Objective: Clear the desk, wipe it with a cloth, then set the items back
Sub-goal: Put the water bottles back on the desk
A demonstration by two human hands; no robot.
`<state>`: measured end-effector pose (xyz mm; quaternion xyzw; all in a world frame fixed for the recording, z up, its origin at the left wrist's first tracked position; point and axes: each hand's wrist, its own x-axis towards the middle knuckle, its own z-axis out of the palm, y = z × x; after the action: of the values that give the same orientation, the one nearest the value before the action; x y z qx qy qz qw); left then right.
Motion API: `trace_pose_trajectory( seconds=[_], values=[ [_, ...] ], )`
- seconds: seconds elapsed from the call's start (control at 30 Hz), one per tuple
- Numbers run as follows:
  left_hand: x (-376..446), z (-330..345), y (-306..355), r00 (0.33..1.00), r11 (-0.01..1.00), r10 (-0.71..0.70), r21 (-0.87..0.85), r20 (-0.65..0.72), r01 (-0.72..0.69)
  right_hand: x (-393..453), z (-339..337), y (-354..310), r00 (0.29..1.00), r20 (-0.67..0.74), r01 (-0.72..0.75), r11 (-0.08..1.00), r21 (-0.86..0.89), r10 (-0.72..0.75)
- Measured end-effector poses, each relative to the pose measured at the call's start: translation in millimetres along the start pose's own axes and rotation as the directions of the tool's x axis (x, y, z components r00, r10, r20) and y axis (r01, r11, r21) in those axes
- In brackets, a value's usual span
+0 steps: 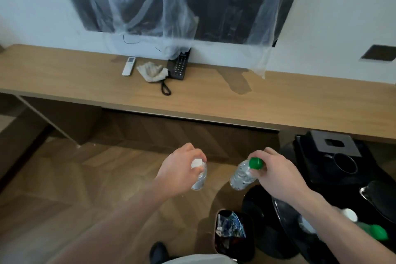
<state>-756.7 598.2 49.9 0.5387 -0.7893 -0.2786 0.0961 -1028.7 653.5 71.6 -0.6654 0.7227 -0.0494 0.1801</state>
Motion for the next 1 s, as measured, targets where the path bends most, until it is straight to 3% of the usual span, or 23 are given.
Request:
trace_pose_trajectory(
  seconds=[0.2, 0.47, 0.67, 1.0],
  values=[
    [-58, -77, -99, 0.978, 0.985, -0.166, -0.074, -0.129, 0.157, 36, 26, -129, 0.990, 0.032, 0.138, 0.989, 0.046, -0.140],
    [-114, -156, -196, 0.922, 0.962, -0.273, -0.081, -0.275, 0.260, 81, 56, -276, 0.936, 0.077, 0.331, 0.933, 0.143, -0.344],
    [-124, -207, -246, 0.843, 0.928, -0.372, -0.167, -0.388, 0.333, 124, 57, -349, 0.879, 0.078, 0.450, 0.872, 0.195, -0.471],
    [-78, -270, -328, 0.737, 0.855, -0.518, -0.240, -0.435, 0.459, 239, 76, -437, 0.796, 0.172, 0.526, 0.803, 0.279, -0.581]
  ],
)
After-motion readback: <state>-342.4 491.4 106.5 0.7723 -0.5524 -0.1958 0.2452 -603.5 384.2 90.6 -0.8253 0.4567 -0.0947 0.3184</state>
